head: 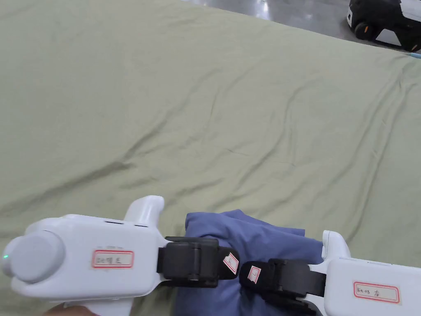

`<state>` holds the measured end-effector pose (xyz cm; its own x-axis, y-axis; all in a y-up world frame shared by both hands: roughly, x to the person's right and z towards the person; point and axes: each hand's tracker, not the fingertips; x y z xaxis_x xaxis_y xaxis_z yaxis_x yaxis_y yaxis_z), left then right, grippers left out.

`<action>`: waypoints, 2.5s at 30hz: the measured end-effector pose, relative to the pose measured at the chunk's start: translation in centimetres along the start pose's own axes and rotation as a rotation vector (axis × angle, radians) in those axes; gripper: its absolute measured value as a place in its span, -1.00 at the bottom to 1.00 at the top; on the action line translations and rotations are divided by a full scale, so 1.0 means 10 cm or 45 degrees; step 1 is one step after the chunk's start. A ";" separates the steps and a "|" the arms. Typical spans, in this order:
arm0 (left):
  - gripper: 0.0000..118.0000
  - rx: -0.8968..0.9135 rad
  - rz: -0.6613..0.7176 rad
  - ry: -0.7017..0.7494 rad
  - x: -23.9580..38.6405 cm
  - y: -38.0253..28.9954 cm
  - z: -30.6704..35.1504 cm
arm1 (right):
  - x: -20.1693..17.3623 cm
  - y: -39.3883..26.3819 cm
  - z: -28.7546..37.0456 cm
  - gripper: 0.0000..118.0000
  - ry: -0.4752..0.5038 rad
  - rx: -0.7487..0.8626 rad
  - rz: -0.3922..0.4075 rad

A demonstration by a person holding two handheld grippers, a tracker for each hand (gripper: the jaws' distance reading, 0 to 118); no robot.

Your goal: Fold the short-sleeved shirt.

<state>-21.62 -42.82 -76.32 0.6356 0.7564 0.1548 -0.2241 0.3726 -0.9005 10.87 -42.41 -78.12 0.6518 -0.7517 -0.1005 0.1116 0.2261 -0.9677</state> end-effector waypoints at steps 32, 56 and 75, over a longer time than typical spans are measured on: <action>-0.14 -0.015 0.163 0.091 -0.86 0.69 1.77 | -0.60 -0.26 0.87 -0.96 -0.146 0.411 -0.085; -0.03 0.032 0.293 1.087 -2.61 1.56 4.08 | -1.45 0.21 -0.66 -0.96 -0.229 -0.007 0.054; -0.87 0.588 0.347 0.730 -1.02 -0.09 2.93 | -1.05 -0.01 -0.09 -0.96 -0.318 0.160 0.288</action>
<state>-49.53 -35.15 -65.22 0.7682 0.5047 -0.3940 -0.6313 0.4947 -0.5972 3.30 -35.06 -77.18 0.8321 -0.5028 -0.2341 0.0250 0.4556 -0.8899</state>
